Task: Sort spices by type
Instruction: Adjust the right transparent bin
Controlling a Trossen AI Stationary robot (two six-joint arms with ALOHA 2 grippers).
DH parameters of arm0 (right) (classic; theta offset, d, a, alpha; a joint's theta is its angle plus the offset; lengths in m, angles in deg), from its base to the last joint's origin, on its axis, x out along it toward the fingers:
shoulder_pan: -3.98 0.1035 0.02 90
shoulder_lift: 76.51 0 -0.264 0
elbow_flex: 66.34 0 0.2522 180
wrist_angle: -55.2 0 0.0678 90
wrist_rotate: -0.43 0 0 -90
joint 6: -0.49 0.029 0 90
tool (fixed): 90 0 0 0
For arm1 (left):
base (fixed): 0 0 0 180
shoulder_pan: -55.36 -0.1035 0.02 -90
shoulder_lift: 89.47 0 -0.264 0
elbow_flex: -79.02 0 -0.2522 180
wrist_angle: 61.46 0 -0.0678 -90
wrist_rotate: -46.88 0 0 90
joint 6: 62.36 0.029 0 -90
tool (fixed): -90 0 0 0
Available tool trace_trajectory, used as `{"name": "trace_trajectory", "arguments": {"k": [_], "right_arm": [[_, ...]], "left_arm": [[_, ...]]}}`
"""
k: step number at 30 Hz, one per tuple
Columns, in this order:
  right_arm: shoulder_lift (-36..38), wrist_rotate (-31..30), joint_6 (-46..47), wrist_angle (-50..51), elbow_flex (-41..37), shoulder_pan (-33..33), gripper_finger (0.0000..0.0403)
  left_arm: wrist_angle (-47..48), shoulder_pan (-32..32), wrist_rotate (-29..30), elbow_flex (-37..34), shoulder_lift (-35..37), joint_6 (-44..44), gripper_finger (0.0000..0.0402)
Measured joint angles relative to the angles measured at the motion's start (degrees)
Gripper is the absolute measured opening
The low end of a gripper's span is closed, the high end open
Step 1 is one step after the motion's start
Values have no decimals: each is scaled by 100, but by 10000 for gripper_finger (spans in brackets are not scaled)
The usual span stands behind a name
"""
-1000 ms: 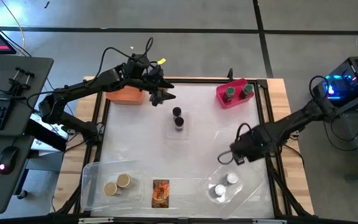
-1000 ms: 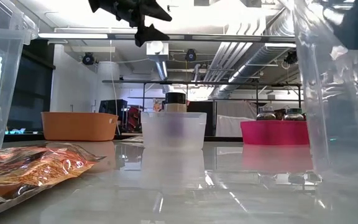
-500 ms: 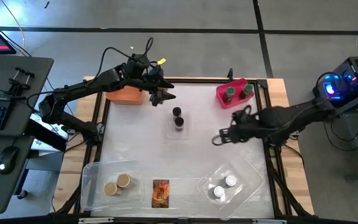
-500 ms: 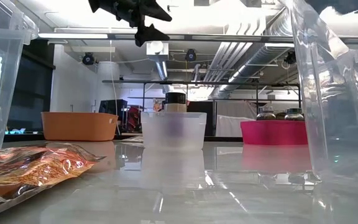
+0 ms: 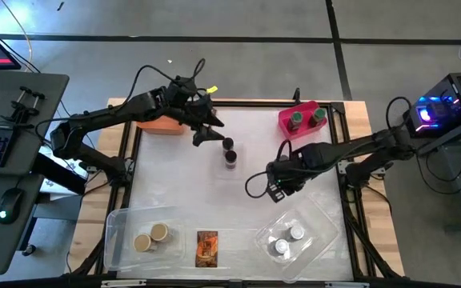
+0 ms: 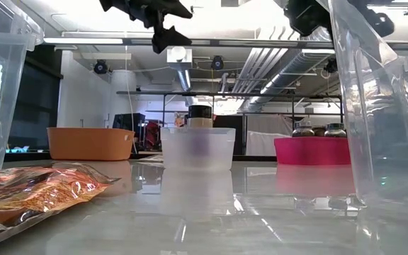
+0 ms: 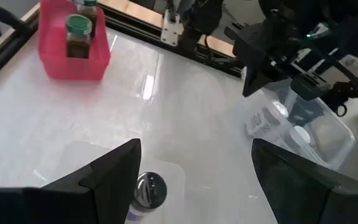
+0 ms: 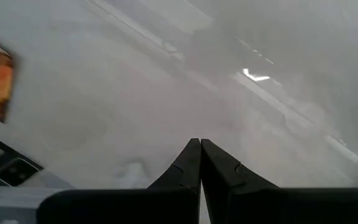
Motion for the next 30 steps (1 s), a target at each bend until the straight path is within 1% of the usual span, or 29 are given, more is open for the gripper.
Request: {"name": "trace_trajectory", "arguments": {"k": [10, 16, 25, 30], "right_arm": [[-11, 142, 725, 528, 0, 678, 0], [-11, 258, 1629, 1025, 0, 1156, 0], [-9, 622, 2995, 965, 0, 1999, 0], [55, 593, 3647, 963, 5, 2296, 0]], "left_arm": [[-21, 240, 27, 0, 0, 44, 294], [-17, 222, 33, 0, 0, 134, 294], [-10, 180, 35, 0, 0, 588, 294], [25, -65, 31, 48, 22, 813, 294]]}}
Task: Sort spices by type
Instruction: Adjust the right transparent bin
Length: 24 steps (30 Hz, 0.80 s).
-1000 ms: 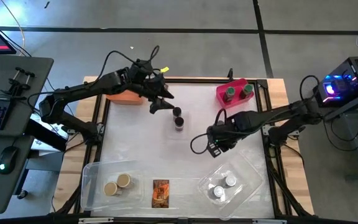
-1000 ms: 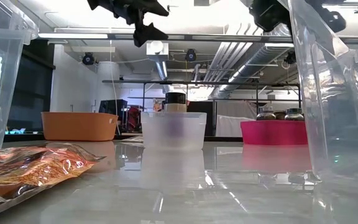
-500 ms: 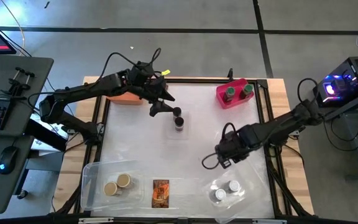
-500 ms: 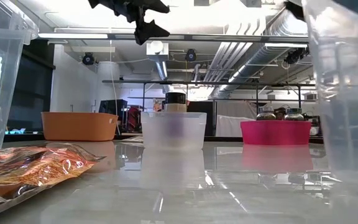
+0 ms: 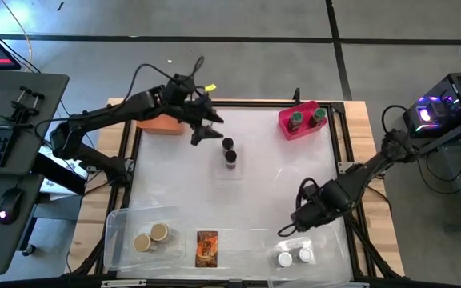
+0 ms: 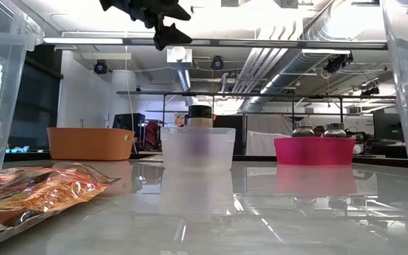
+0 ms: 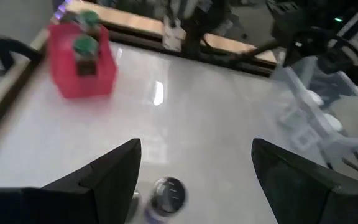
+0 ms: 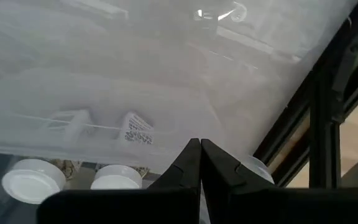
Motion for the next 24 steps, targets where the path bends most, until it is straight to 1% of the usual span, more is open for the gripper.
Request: {"name": "trace_trajectory", "arguments": {"k": [2, 3, 4, 6, 7, 9, 10, 11, 12, 14, 16, 18, 20, 22, 24], "right_arm": [[68, -295, 252, 157, 138, 50, 0], [110, -578, 355, 232, 261, 63, 0], [157, -973, 359, 267, 417, 73, 0], [201, -1983, 139, 208, 768, 69, 0], [201, -2534, -106, 52, 926, 57, 0], [197, -3414, -955, -795, 1143, -28, 0], [188, -3643, -1609, -1444, 1178, -108, 0], [160, -3698, -2355, -2152, 1178, -190, 0], [113, -3595, -3202, -2855, 1144, -270, 0], [-85, -3118, -4732, -4073, 1066, -438, 0], [-400, -2418, -5772, -4717, 1073, -605, 0], [-763, -1642, -6207, -4737, 1169, -752, 0], [-1126, -989, -6447, -4487, 1278, -849, 0], [-1463, -589, -6805, -4171, 1401, -885, 0], [-1745, -399, -7236, -3846, 1539, -881, 0]], "left_arm": [[63, -180, 7, 143, 39, 67, 294], [104, -268, 3, 232, 76, 87, 294], [107, -351, -8, 323, 121, 97, 294], [84, -491, -9, 439, 239, 97, 294], [81, -540, -11, 462, 294, 99, 294], [82, -594, -16, 466, 406, 99, 294], [83, -596, -21, 466, 442, 99, 294], [98, -595, -31, 466, 467, 95, 294], [108, -583, -36, 466, 479, 77, 294], [109, -547, -35, 464, 480, -26, 294], [119, -521, -33, 455, 472, -91, 294], [117, -470, -28, 423, 472, -157, 294], [172, -452, -28, 420, 470, -203, 294], [224, -449, -32, 418, 470, -225, 294], [260, -451, -30, 418, 470, -261, 294]]}}
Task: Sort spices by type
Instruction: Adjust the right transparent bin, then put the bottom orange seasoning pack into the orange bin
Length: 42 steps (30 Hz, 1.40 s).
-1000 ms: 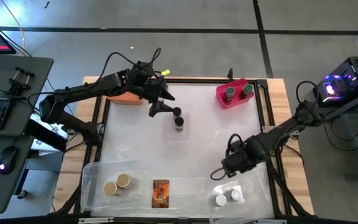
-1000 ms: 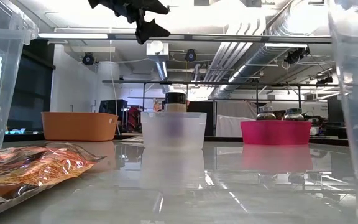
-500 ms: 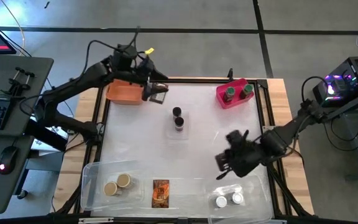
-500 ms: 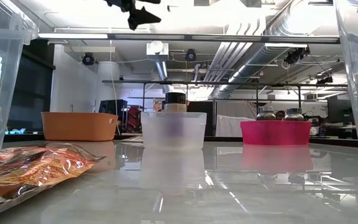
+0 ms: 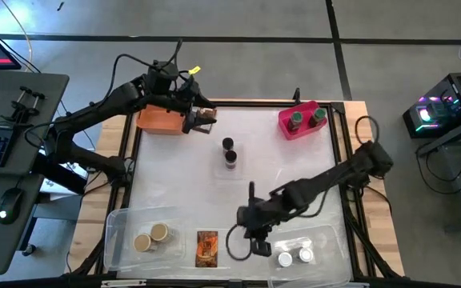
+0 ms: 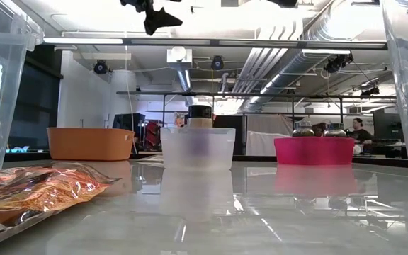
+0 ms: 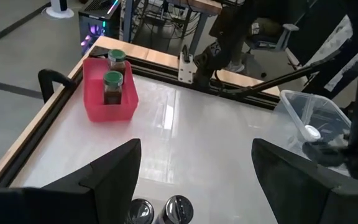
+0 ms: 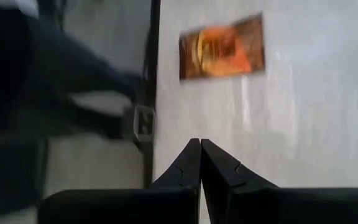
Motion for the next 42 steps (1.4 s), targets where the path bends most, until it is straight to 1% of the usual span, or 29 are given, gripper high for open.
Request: {"name": "trace_trajectory", "arguments": {"k": [4, 9, 11, 16, 20, 24, 28, 29, 33, 35, 37, 39, 42], "right_arm": [[-354, 95, -700, 352, 238, 7, 0], [-632, 295, -1005, 482, 270, 15, 0], [-661, 338, -1095, 585, 270, 45, 0], [-642, 687, -1205, 1242, 272, 95, 0], [-605, 825, -1424, 1641, 275, 175, 0], [-600, 826, -1455, 2039, 275, 155, 0], [-516, 377, -1610, 2140, 274, 120, 0], [-475, 200, -1699, 2219, 348, 117, 0], [-268, -409, -2099, 2781, 810, -24, 0], [-212, -756, -2256, 3094, 1020, -183, 0], [-99, -1106, -2312, 3168, 1147, -358, 0], [69, -1318, -2289, 3186, 1193, -548, 0], [273, -1723, -2059, 3236, 1199, -805, 0]], "left_arm": [[33, 0, 4, 0, 0, -22, 294], [62, 0, 6, 0, 0, -55, 294], [62, 0, 6, 0, 0, -55, 294], [59, 0, 6, 0, 0, -49, 294], [60, -13, 26, -2, 0, 38, 294], [52, -29, 39, -2, 0, 60, 294], [39, -32, -52, 27, 6, -59, 294], [36, -49, -205, 95, 15, -166, 294], [-20, -121, -1124, 561, 245, -507, 294], [-30, -133, -1324, 732, 421, -626, 294], [23, -73, -1340, 742, 654, -825, 294], [221, 209, -1338, 600, 958, -1022, 294], [486, 989, -1289, -32, 1493, -1261, 294]]}}
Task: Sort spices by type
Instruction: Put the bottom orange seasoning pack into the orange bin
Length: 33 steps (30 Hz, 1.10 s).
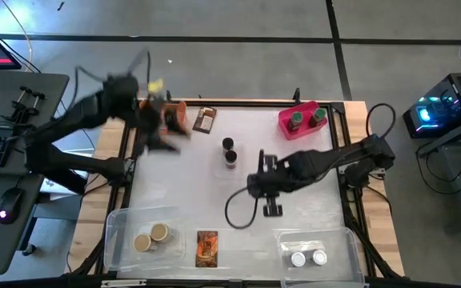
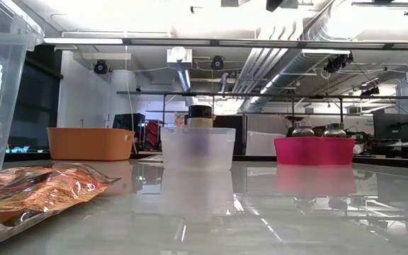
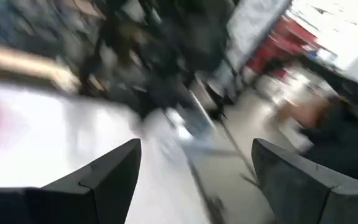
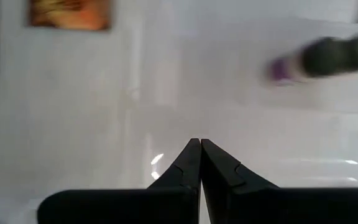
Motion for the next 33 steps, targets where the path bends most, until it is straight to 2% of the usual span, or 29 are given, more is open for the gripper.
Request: {"name": "trace_trajectory", "arguments": {"k": [1, 3, 5, 8, 12, 17, 20, 24, 27, 30, 33], "right_arm": [[57, -162, 22, 25, 0, -68, 0], [178, -495, 18, 106, 0, -216, 0], [323, -735, 22, 223, 0, -375, 0], [503, -793, 147, 415, -3, -607, 0], [852, -796, 459, 629, -7, -791, 0], [1370, -788, 608, 827, -7, -640, 0], [1653, -875, 575, 830, -9, -573, 0], [1871, -1079, 782, 825, -9, -566, 0], [1916, -1138, 1019, 851, -9, -562, 0], [1890, -1211, 1290, 935, -9, -560, 0], [1858, -1288, 1445, 947, -9, -562, 0]], "left_arm": [[-26, 312, 190, -318, 170, -159, 294], [-276, 941, 933, -1006, 489, -608, 294], [-854, 1441, 1605, -1736, 796, -1133, 294], [-1888, 1990, 2223, -2679, 1095, -2011, 294], [-2449, 2451, 3053, -3250, 994, -2851, 294], [-2548, 2576, 3499, -2759, 557, -2854, 294], [-1954, 2640, 3734, -2094, 196, -2389, 294], [-70, 2994, 3552, -1163, -514, -1408, 294], [1038, 3385, 3416, -630, -1115, -184, 294], [1498, 3735, 3425, -324, -1614, 1009, 294], [1399, 3917, 3301, -270, -2021, 1609, 294]]}}
